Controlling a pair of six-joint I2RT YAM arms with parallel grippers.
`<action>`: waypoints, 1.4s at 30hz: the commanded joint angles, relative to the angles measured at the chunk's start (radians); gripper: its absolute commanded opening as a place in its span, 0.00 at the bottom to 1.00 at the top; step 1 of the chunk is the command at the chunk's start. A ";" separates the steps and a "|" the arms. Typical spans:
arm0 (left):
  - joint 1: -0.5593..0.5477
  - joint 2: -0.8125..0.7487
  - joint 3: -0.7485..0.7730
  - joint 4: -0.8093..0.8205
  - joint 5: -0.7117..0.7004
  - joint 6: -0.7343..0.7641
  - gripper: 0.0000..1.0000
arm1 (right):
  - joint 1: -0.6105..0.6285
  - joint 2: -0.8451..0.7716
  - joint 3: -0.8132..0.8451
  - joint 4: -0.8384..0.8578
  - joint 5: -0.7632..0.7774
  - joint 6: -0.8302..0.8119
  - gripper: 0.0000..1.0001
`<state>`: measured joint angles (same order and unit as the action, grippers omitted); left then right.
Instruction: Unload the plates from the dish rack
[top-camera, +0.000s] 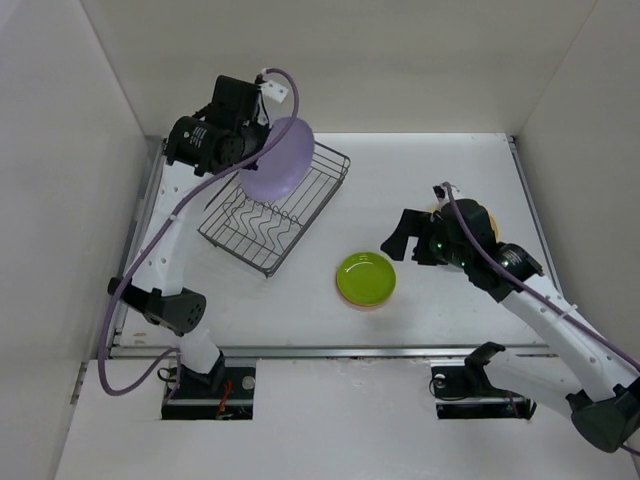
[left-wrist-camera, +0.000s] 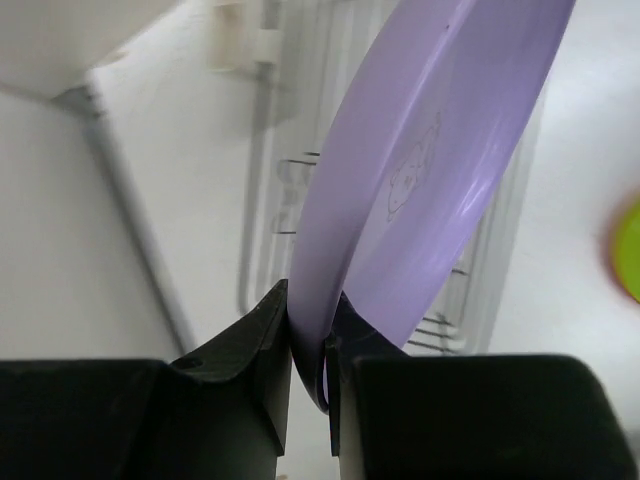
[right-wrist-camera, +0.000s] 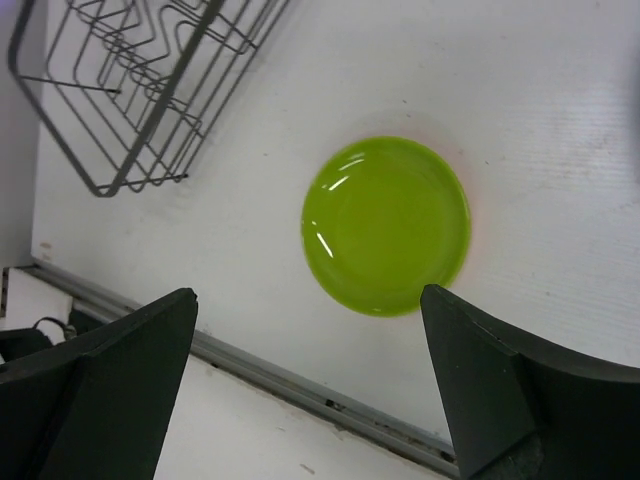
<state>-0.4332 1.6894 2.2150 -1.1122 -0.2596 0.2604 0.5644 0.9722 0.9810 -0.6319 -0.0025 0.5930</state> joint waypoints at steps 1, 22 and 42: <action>-0.048 0.000 0.025 -0.174 0.399 0.052 0.00 | 0.018 -0.017 0.047 0.126 -0.085 -0.030 1.00; -0.297 0.049 -0.054 -0.167 0.484 0.145 0.12 | 0.072 0.051 0.088 0.227 0.070 -0.021 0.00; -0.286 -0.112 -0.124 0.077 -0.064 -0.155 1.00 | -0.486 0.125 0.174 -0.075 0.276 0.234 0.00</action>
<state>-0.7185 1.6970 2.1605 -1.0779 -0.2642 0.1329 0.1719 1.1427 1.1591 -0.6994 0.2741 0.7860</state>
